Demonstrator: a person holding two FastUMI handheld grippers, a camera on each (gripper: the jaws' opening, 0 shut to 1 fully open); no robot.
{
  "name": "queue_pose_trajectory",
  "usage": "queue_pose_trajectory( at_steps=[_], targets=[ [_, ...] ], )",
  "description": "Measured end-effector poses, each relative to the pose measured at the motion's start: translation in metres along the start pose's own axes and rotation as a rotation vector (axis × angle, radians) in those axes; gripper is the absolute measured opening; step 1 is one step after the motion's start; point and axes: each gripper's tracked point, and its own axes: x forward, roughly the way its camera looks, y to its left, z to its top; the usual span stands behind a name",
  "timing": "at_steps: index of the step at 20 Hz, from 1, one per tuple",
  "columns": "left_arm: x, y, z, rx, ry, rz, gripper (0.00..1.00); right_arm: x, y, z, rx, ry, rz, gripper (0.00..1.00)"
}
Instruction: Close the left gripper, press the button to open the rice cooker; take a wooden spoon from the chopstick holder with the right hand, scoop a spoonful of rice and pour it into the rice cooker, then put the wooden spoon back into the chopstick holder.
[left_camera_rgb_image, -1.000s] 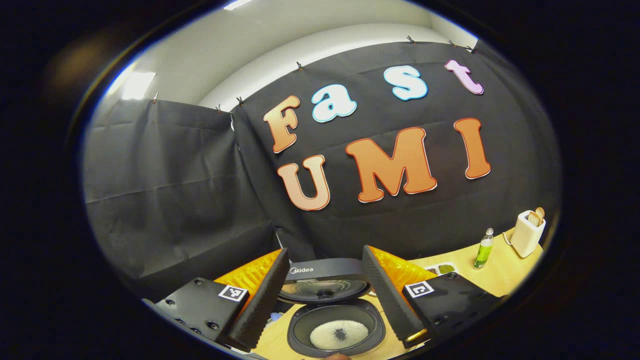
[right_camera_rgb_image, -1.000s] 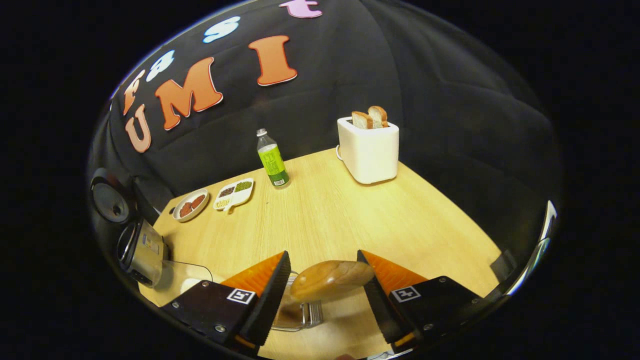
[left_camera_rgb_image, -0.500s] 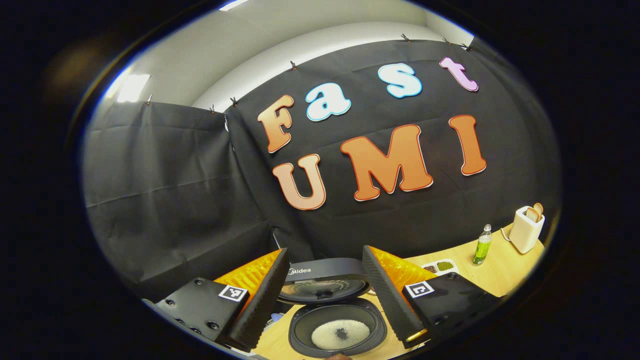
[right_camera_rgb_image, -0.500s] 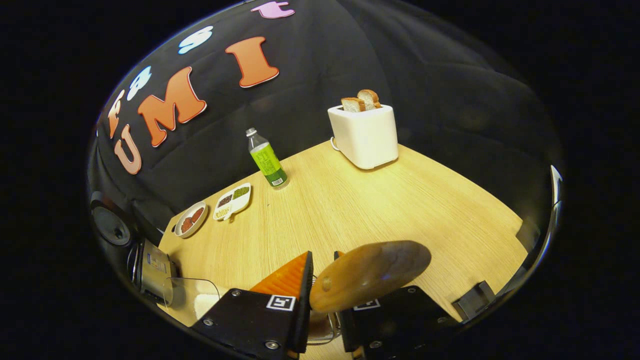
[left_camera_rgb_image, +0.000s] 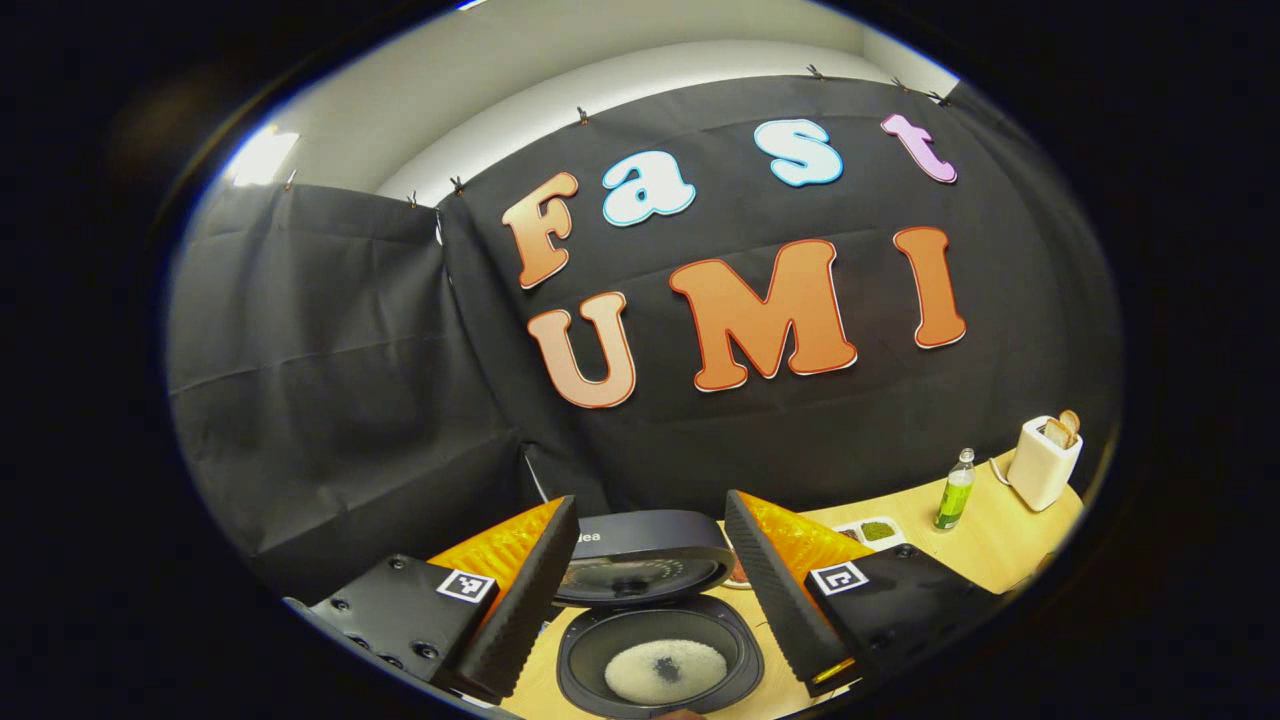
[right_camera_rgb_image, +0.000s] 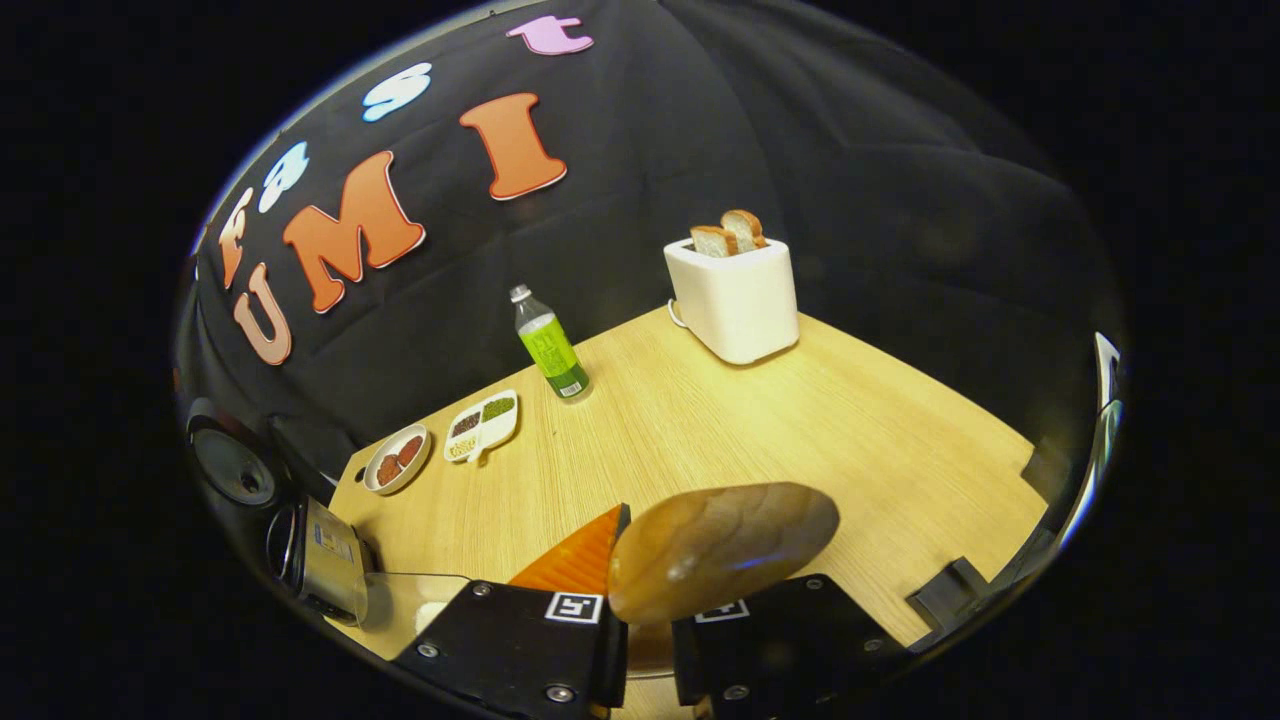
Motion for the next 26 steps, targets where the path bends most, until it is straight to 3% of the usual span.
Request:
queue_pose_trajectory(
  at_steps=[1,2,3,7,9,11,18,19,22,26],
  targets=[
    [0.002,0.001,-0.002,-0.019,0.001,-0.008,0.90,-0.005,0.004,0.007,-0.026,-0.014,0.002,0.13],
    [0.005,-0.001,-0.005,-0.042,0.003,-0.021,1.00,-0.011,0.006,0.012,-0.045,-0.027,0.003,0.13],
    [0.007,-0.002,-0.009,-0.059,0.007,-0.032,1.00,-0.017,0.012,0.019,-0.059,-0.044,0.009,0.13],
    [0.021,0.006,-0.024,-0.100,0.028,-0.059,0.92,-0.041,0.042,0.038,-0.082,-0.079,0.018,0.12],
    [0.026,0.006,-0.034,-0.111,0.046,-0.073,0.90,-0.049,0.060,0.026,-0.136,-0.039,0.031,0.12],
    [0.031,0.009,-0.032,-0.090,0.016,-0.085,1.00,-0.052,0.085,0.025,-0.145,-0.050,0.059,0.13],
    [0.028,0.014,-0.002,-0.046,-0.085,-0.146,1.00,-0.056,0.140,-0.019,-0.226,-0.025,0.126,0.12],
    [0.023,0.011,0.004,-0.046,-0.109,-0.169,0.90,-0.053,0.145,-0.027,-0.251,-0.020,0.129,0.12],
    [0.010,-0.001,0.007,-0.066,-0.116,-0.237,0.89,-0.040,0.146,-0.043,-0.341,-0.035,0.113,0.12],
    [0.002,0.004,-0.006,-0.096,-0.072,-0.229,0.98,-0.027,0.143,-0.052,-0.480,-0.091,0.086,0.12]
  ],
)
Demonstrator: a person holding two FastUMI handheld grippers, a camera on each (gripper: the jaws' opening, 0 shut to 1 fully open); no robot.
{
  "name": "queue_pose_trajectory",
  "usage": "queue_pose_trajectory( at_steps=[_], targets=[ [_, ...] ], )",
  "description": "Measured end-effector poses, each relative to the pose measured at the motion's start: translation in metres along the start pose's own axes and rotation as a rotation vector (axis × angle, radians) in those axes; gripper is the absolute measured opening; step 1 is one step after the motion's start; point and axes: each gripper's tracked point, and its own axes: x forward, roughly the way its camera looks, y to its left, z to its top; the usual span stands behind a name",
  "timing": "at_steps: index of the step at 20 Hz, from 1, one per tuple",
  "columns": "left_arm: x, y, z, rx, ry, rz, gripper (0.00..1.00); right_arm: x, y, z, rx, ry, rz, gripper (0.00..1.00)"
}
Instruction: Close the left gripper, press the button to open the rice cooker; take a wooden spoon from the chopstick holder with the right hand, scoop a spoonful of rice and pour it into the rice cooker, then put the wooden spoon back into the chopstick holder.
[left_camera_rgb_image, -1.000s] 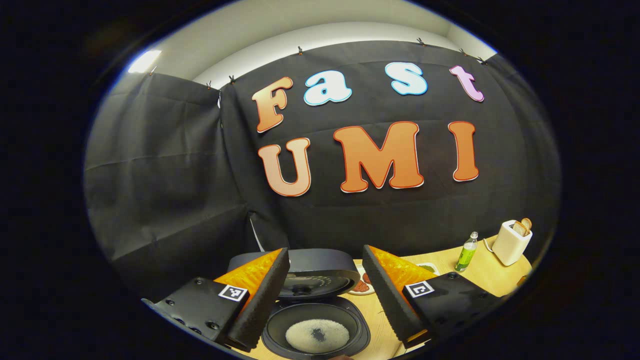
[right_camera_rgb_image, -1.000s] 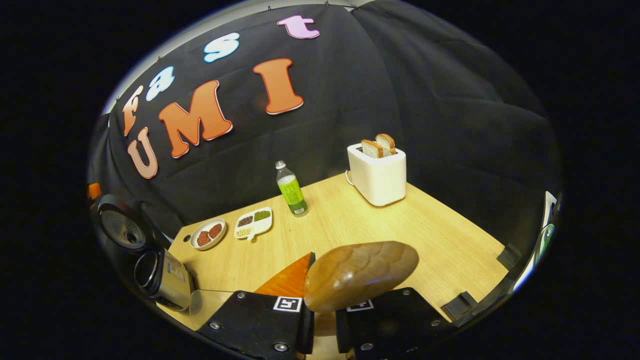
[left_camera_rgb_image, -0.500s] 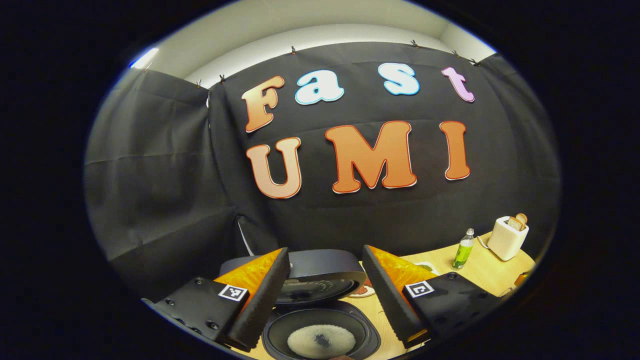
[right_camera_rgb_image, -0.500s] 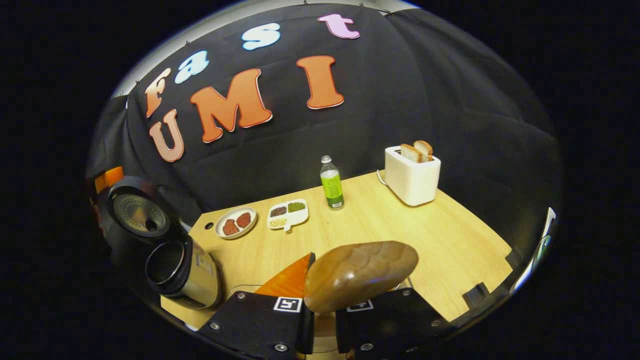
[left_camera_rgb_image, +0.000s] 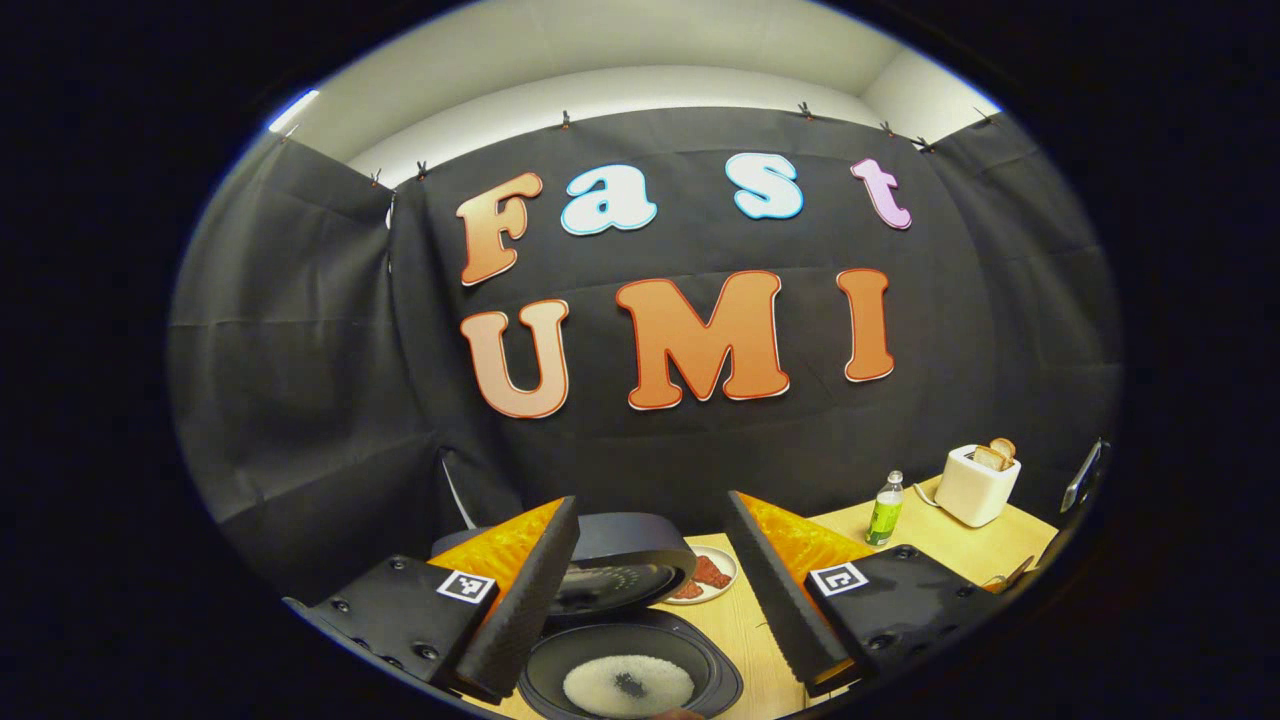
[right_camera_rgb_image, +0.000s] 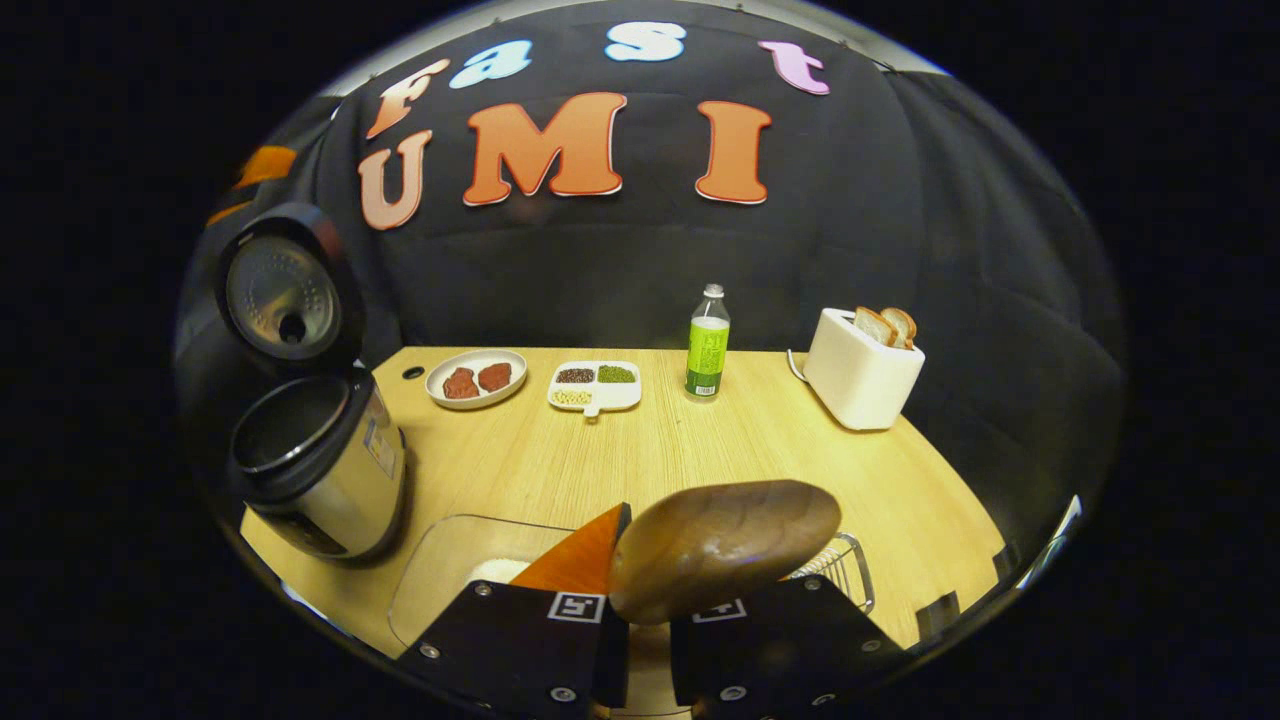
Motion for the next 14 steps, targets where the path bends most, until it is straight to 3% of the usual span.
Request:
queue_pose_trajectory(
  at_steps=[4,6,7,10,14],
  targets=[
    [-0.009,-0.001,-0.017,-0.001,0.043,0.015,0.98,0.006,-0.003,-0.008,-0.060,-0.038,-0.045,0.12],
    [-0.012,-0.001,-0.019,0.000,0.049,0.023,0.93,0.009,-0.001,-0.021,-0.074,-0.033,-0.049,0.12],
    [-0.014,0.001,-0.022,-0.002,0.051,0.031,0.98,0.009,-0.001,-0.026,-0.065,-0.040,-0.058,0.12],
    [-0.019,0.003,-0.041,-0.010,0.095,0.045,1.00,0.011,0.002,-0.026,-0.063,-0.085,-0.083,0.12],
    [-0.025,0.018,-0.051,-0.011,0.128,0.077,0.99,0.016,0.019,-0.054,-0.010,-0.007,-0.091,0.12]
  ],
)
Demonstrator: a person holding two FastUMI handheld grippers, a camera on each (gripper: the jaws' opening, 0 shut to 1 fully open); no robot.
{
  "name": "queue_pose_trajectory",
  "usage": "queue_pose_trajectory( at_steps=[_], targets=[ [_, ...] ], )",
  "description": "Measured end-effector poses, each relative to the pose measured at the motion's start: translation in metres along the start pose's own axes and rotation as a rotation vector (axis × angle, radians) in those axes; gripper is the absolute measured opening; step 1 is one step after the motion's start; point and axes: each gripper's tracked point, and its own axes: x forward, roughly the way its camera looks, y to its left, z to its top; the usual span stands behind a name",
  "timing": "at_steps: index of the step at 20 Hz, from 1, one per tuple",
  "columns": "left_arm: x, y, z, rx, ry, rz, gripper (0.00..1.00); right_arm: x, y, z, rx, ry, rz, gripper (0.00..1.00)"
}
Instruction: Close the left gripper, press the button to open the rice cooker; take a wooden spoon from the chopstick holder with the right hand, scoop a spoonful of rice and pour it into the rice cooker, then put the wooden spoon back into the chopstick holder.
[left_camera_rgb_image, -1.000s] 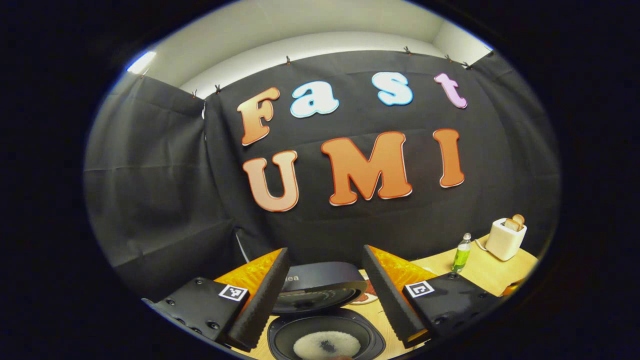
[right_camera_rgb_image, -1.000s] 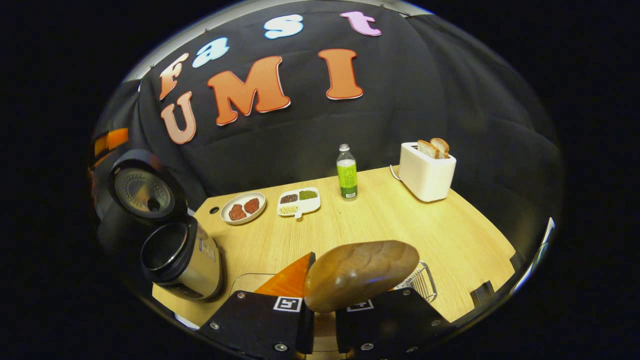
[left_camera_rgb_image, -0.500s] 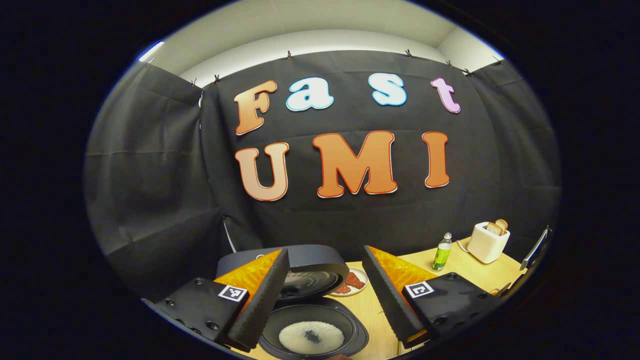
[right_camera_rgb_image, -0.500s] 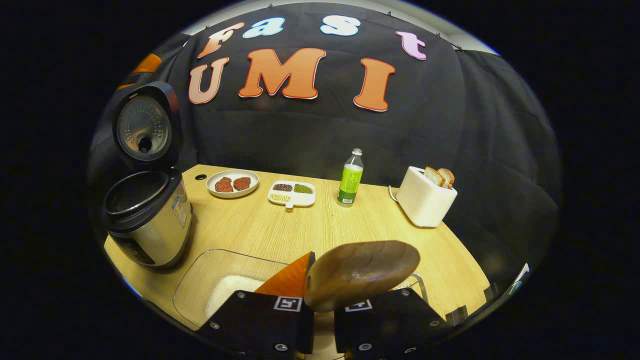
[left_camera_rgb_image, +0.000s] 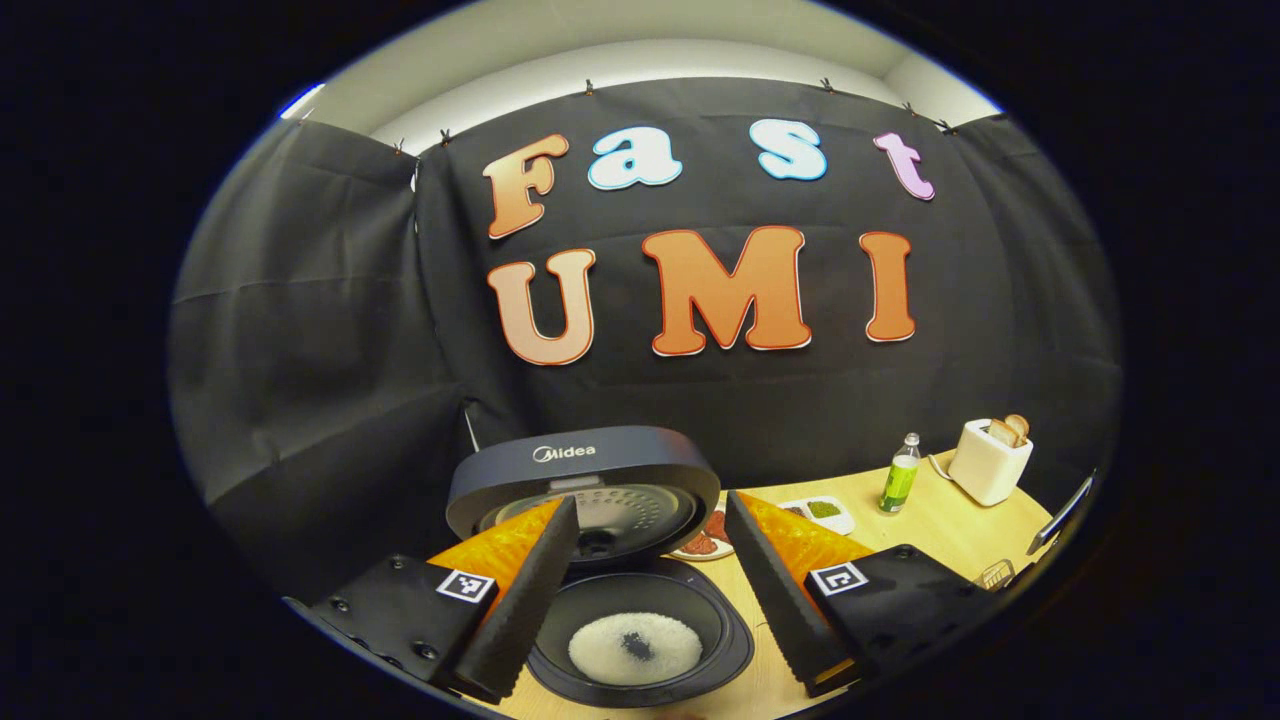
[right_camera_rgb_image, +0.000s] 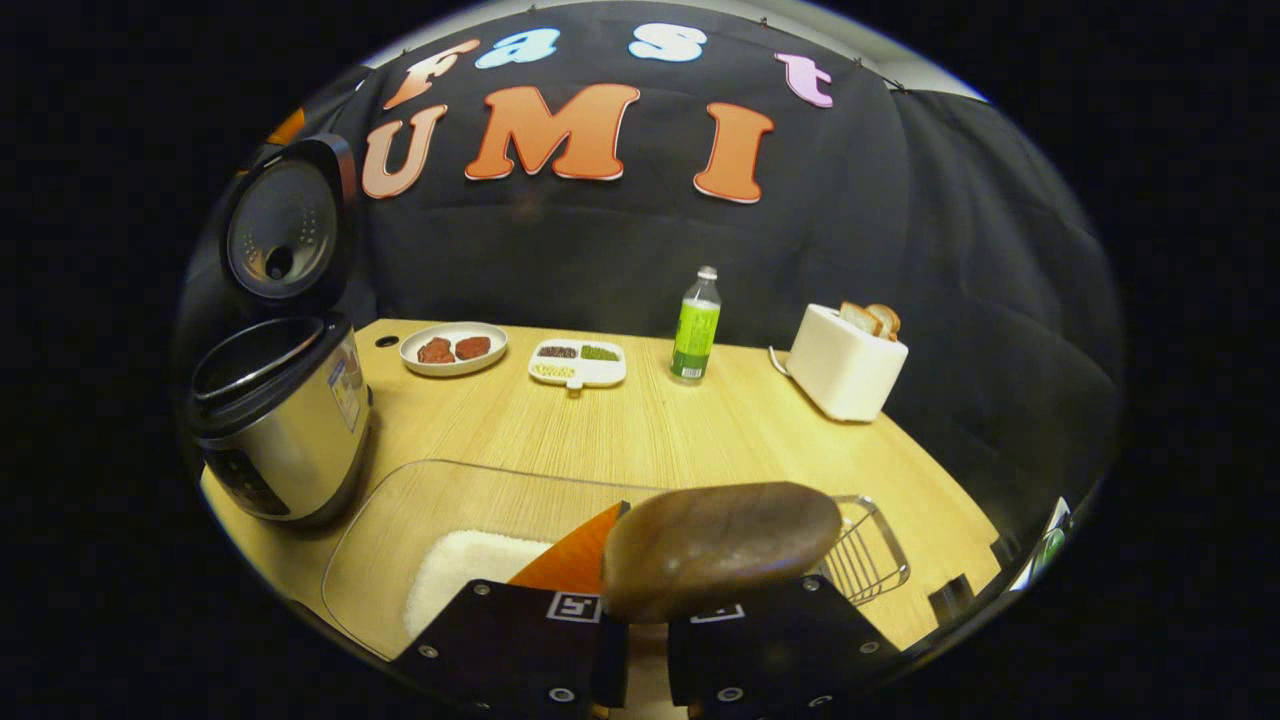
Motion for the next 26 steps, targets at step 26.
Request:
queue_pose_trajectory(
  at_steps=[26],
  targets=[
    [-0.005,0.093,-0.036,-0.037,0.057,0.132,0.91,-0.004,0.092,0.004,0.393,0.276,0.286,0.12]
  ],
)
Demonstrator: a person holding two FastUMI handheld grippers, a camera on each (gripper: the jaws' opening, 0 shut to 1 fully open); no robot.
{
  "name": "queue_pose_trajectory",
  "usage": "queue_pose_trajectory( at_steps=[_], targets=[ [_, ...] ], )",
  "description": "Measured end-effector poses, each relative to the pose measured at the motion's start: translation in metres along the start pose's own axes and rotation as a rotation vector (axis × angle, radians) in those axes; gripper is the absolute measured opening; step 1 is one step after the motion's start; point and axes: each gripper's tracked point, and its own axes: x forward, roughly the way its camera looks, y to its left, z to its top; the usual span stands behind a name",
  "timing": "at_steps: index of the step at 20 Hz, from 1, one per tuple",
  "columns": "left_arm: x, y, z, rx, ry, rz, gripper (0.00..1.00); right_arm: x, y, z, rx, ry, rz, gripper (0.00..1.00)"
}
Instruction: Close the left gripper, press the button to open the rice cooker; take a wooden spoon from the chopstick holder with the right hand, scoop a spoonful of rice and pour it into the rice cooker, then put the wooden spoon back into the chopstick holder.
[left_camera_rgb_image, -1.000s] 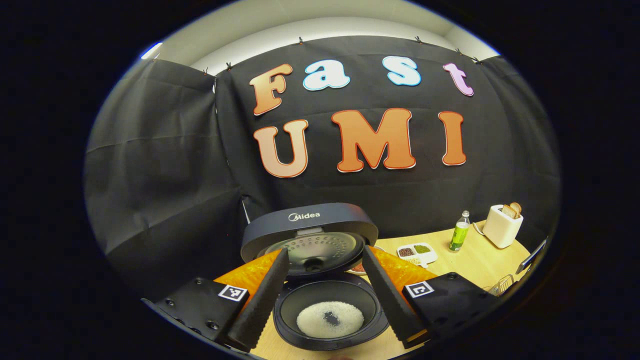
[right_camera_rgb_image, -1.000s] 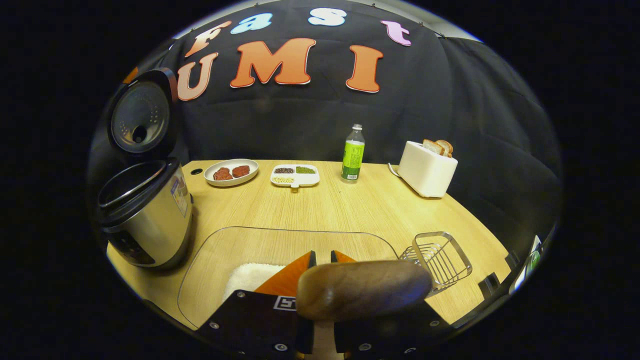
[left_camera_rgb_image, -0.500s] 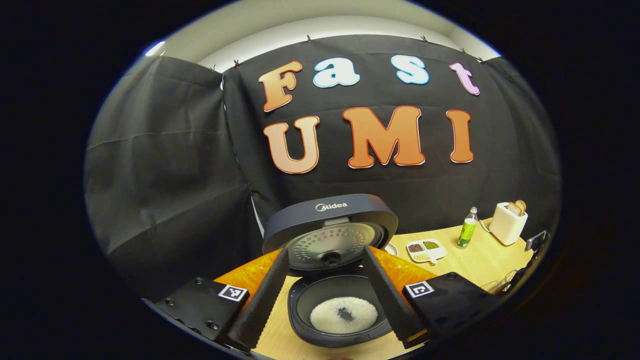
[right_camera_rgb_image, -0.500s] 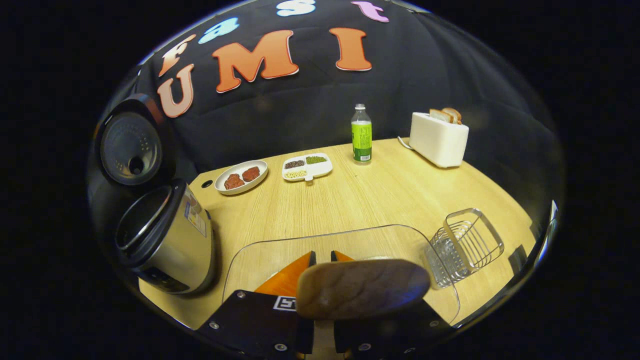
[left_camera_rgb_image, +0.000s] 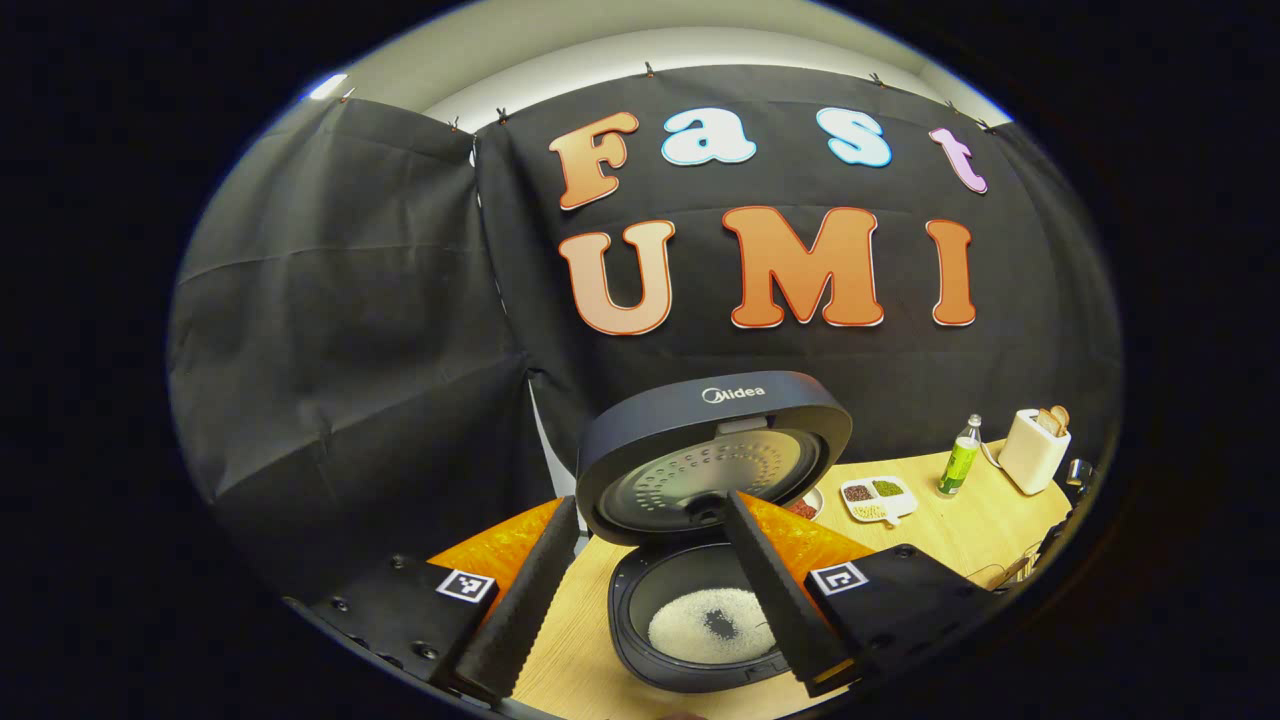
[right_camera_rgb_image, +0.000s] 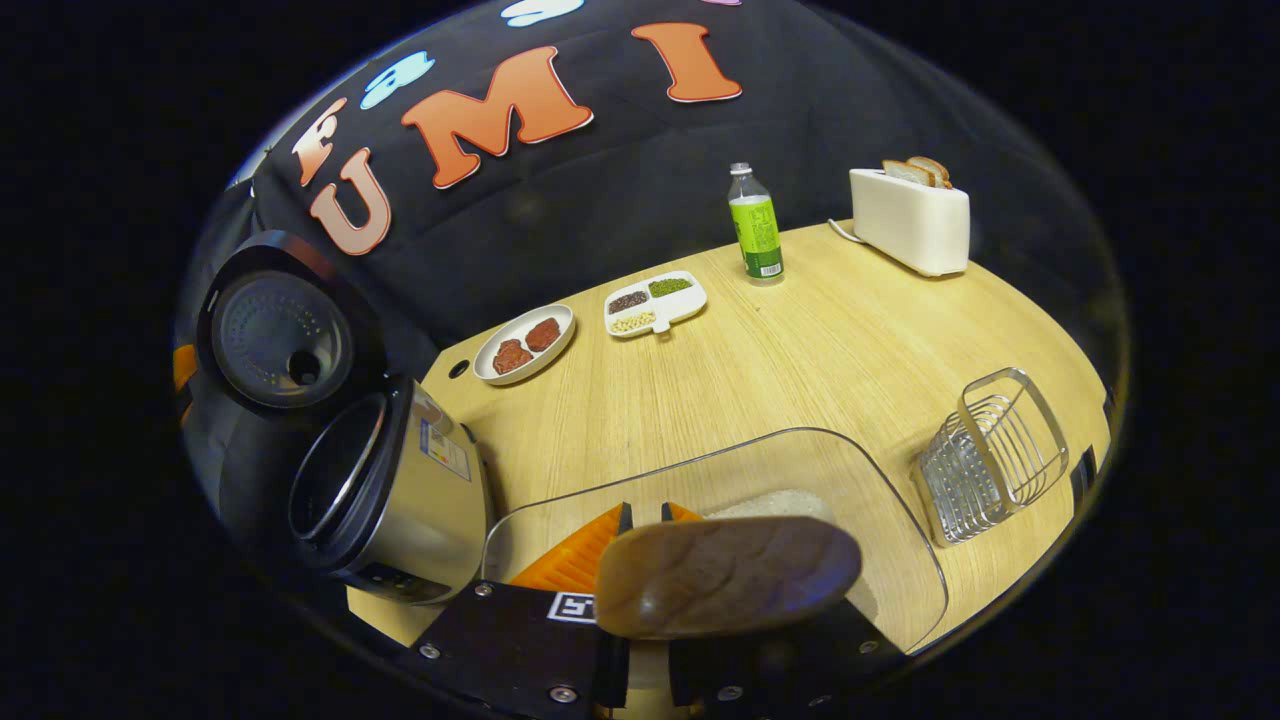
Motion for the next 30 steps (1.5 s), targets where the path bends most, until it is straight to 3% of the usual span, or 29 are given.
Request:
queue_pose_trajectory(
  at_steps=[5,11,14,15,16,24,30],
  targets=[
    [-0.001,0.009,0.000,-0.016,0.000,0.029,0.90,-0.001,0.023,-0.004,0.038,0.081,0.121,0.12],
    [-0.007,0.007,-0.003,-0.007,0.012,0.029,0.90,0.002,0.034,-0.009,0.172,0.151,0.238,0.12],
    [-0.007,0.007,-0.001,-0.007,0.010,0.028,0.90,0.003,0.032,-0.007,0.239,0.142,0.273,0.12],
    [-0.007,0.005,0.000,-0.009,0.011,0.024,0.98,0.001,0.031,-0.005,0.252,0.141,0.286,0.12],
    [-0.007,0.003,0.000,-0.008,0.010,0.021,0.90,-0.001,0.030,-0.002,0.273,0.135,0.301,0.12],
    [-0.004,-0.020,0.007,-0.002,0.002,-0.020,0.90,-0.015,-0.014,0.036,0.504,0.107,0.427,0.12],
    [-0.006,-0.035,0.013,-0.014,-0.016,-0.044,0.90,-0.037,-0.016,0.072,0.694,0.058,0.540,0.11]
  ],
)
